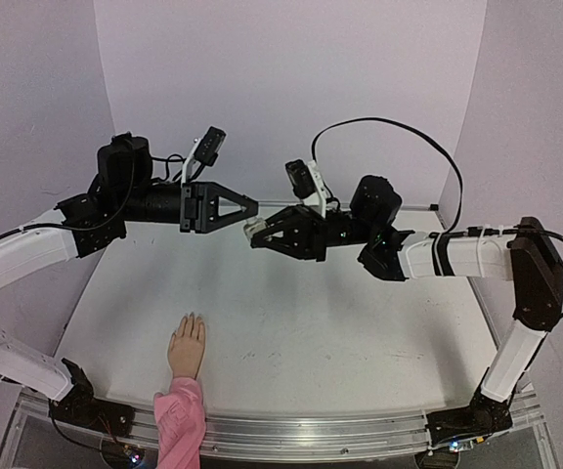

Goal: Paint the nails

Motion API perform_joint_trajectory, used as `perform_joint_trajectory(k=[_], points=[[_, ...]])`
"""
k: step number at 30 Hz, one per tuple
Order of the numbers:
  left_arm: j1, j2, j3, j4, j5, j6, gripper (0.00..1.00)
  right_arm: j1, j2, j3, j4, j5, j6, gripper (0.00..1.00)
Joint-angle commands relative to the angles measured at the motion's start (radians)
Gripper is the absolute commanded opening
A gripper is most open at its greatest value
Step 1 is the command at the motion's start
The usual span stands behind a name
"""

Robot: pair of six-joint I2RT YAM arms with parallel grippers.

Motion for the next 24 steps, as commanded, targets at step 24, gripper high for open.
perform_joint_trajectory(k=[24], points=[[-0.079, 0.086, 0.183, -0.273, -0.545, 0.021, 0.28, 0.258, -0.046, 0.022, -0.139, 1.361, -0.631, 0.0]])
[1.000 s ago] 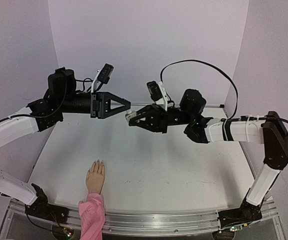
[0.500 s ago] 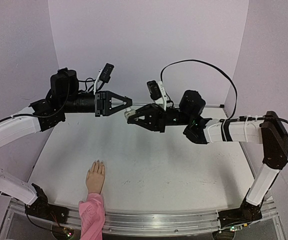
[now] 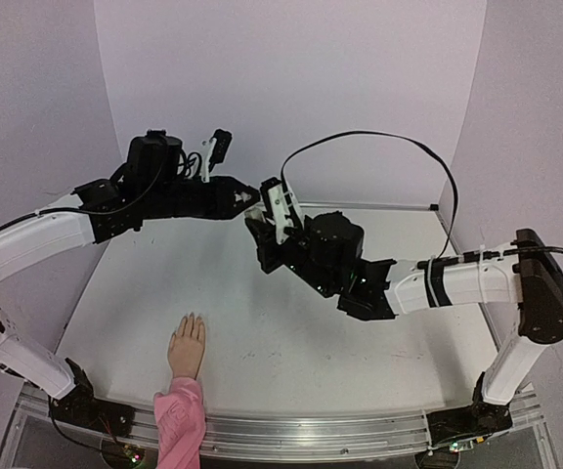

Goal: Paint the nails

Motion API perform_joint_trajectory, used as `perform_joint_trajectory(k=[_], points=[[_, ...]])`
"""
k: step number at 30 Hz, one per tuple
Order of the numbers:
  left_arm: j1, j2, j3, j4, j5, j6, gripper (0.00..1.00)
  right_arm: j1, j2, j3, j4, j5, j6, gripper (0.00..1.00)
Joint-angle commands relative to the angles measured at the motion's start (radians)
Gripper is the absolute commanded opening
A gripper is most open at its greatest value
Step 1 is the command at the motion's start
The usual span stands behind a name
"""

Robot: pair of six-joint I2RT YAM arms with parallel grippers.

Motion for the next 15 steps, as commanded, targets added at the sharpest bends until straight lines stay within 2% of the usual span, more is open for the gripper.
perform_joint_trajectory(k=[1, 4, 7, 11, 13, 15], points=[[-0.028, -0.042, 0.03, -0.019, 0.076, -0.011, 0.39, -0.038, -0.031, 0.038, 0.089, -0.131, -0.04, 0.0], [-0.028, -0.089, 0.003, -0.011, 0.099, 0.009, 0.67, -0.071, -0.057, 0.021, 0.068, -0.378, -0.003, 0.0], [-0.027, -0.149, -0.031, -0.005, 0.105, 0.033, 0.86, -0.141, -0.087, -0.001, 0.058, -0.679, 0.094, 0.0], [-0.023, -0.214, -0.081, 0.017, 0.161, 0.046, 0.97, -0.248, -0.067, 0.02, 0.079, -1.158, 0.267, 0.0], [-0.02, -0.23, -0.104, 0.052, 0.22, 0.039, 0.99, -0.261, -0.042, 0.05, 0.093, -1.306, 0.329, 0.0], [-0.018, -0.236, -0.12, 0.09, 0.266, 0.027, 0.99, -0.262, -0.031, 0.061, 0.135, -1.386, 0.395, 0.0]])
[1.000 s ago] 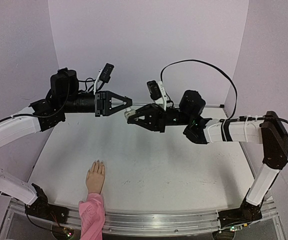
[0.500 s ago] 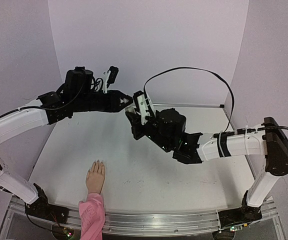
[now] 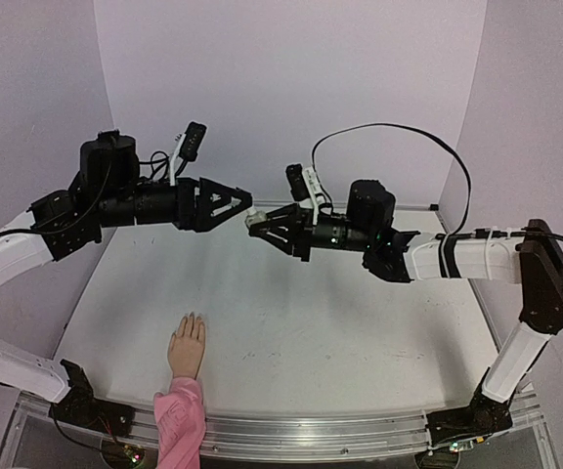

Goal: Paint the nails

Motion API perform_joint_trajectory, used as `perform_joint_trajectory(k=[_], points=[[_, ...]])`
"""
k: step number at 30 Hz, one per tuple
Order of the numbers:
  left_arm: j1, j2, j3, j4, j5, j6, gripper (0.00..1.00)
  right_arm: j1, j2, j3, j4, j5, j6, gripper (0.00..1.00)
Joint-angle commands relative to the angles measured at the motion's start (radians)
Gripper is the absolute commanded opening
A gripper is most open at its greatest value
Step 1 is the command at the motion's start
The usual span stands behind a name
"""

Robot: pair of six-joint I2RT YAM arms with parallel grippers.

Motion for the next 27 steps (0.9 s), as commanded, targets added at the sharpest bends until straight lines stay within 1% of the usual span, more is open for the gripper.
perform_joint_trajectory(k=[1, 4, 5, 10, 14, 15, 17, 19, 22, 24, 26, 27], points=[[0.004, -0.03, -0.032, 0.119, 0.13, 0.0, 0.99, -0.005, -0.008, 0.062, 0.196, -0.419, 0.223, 0.0], [0.004, -0.022, -0.03, 0.145, 0.173, 0.006, 0.94, -0.004, -0.004, 0.062, 0.263, -0.437, 0.298, 0.0], [0.004, -0.015, -0.027, 0.148, 0.188, 0.009, 0.9, -0.004, -0.001, 0.066, 0.269, -0.437, 0.312, 0.0], [0.003, 0.031, 0.004, 0.152, 0.27, 0.013, 0.64, -0.004, 0.018, 0.083, 0.289, -0.42, 0.346, 0.0], [0.003, 0.028, 0.004, 0.153, 0.241, 0.019, 0.46, -0.005, 0.023, 0.078, 0.289, -0.397, 0.338, 0.0], [0.003, 0.026, 0.002, 0.153, 0.229, 0.02, 0.39, -0.004, 0.023, 0.075, 0.289, -0.386, 0.335, 0.0], [0.003, 0.024, -0.002, 0.152, 0.197, 0.02, 0.3, -0.004, 0.023, 0.07, 0.287, -0.37, 0.324, 0.0], [0.003, 0.028, -0.006, 0.151, 0.169, 0.016, 0.24, -0.004, 0.024, 0.067, 0.28, -0.352, 0.31, 0.0], [0.003, 0.044, -0.005, 0.149, 0.155, 0.011, 0.2, -0.004, 0.031, 0.068, 0.256, -0.336, 0.287, 0.0], [0.003, 0.055, -0.001, 0.149, 0.146, 0.006, 0.13, -0.004, 0.029, 0.067, 0.24, -0.315, 0.271, 0.0], [0.003, 0.068, 0.003, 0.145, 0.124, 0.0, 0.08, -0.003, 0.014, 0.06, 0.19, -0.251, 0.225, 0.0], [0.003, 0.074, 0.005, 0.139, 0.102, -0.002, 0.05, -0.002, 0.002, 0.053, 0.153, -0.192, 0.188, 0.0]])
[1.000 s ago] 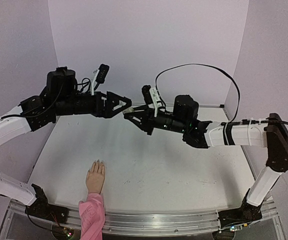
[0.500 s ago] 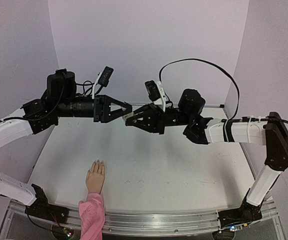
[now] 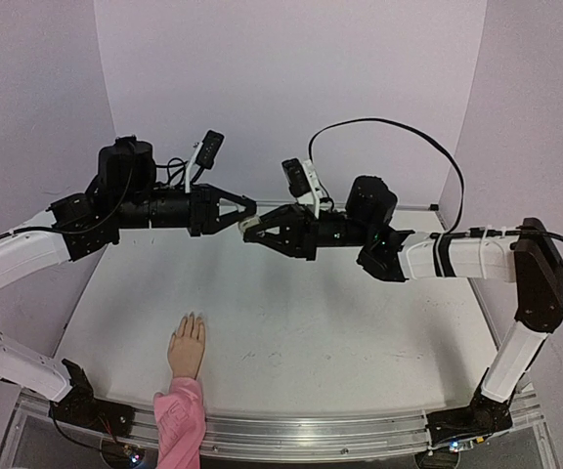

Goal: Paint the nails

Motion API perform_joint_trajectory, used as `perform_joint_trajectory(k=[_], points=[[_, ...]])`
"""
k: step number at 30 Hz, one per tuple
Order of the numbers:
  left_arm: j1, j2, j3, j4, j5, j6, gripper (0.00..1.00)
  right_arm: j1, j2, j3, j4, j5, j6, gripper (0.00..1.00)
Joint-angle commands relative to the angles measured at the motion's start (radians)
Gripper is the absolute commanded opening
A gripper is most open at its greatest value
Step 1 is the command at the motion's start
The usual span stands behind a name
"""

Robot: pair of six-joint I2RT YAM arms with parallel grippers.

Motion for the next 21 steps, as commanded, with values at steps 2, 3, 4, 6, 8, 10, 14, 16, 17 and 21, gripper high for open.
perform_joint_trajectory(k=[2, 3, 4, 6, 8, 10, 14, 16, 17, 21], points=[[-0.006, 0.034, 0.049, 0.004, -0.114, -0.049, 0.0, 0.025, -0.072, -0.004, -0.109, 0.507, -0.219, 0.0], [-0.009, 0.041, 0.059, -0.026, -0.168, -0.061, 0.0, 0.076, -0.093, -0.008, -0.17, 0.851, -0.284, 0.0], [-0.012, 0.054, 0.075, -0.06, -0.226, -0.071, 0.0, 0.145, -0.096, 0.006, -0.212, 1.247, -0.346, 0.0], [-0.019, 0.09, 0.117, -0.12, -0.295, -0.079, 0.0, 0.259, -0.034, 0.038, -0.146, 1.766, -0.518, 0.0], [-0.024, 0.124, 0.142, -0.145, -0.322, -0.086, 0.0, 0.312, 0.03, 0.04, 0.097, 1.914, -0.783, 0.0], [-0.024, 0.139, 0.161, -0.149, -0.316, -0.087, 0.04, 0.331, 0.057, 0.07, 0.121, 1.864, -0.822, 0.0], [-0.024, 0.13, 0.171, -0.147, -0.279, -0.07, 0.28, 0.324, 0.003, 0.033, 0.045, 1.505, -0.743, 0.0], [-0.022, 0.107, 0.159, -0.135, -0.264, -0.059, 0.48, 0.308, -0.039, -0.006, 0.017, 1.326, -0.699, 0.0], [-0.022, 0.094, 0.149, -0.123, -0.252, -0.053, 0.58, 0.293, -0.06, -0.022, 0.003, 1.243, -0.67, 0.0], [-0.019, 0.032, 0.11, -0.094, -0.217, -0.026, 0.86, 0.177, -0.13, -0.048, -0.087, 0.713, -0.524, 0.0]])
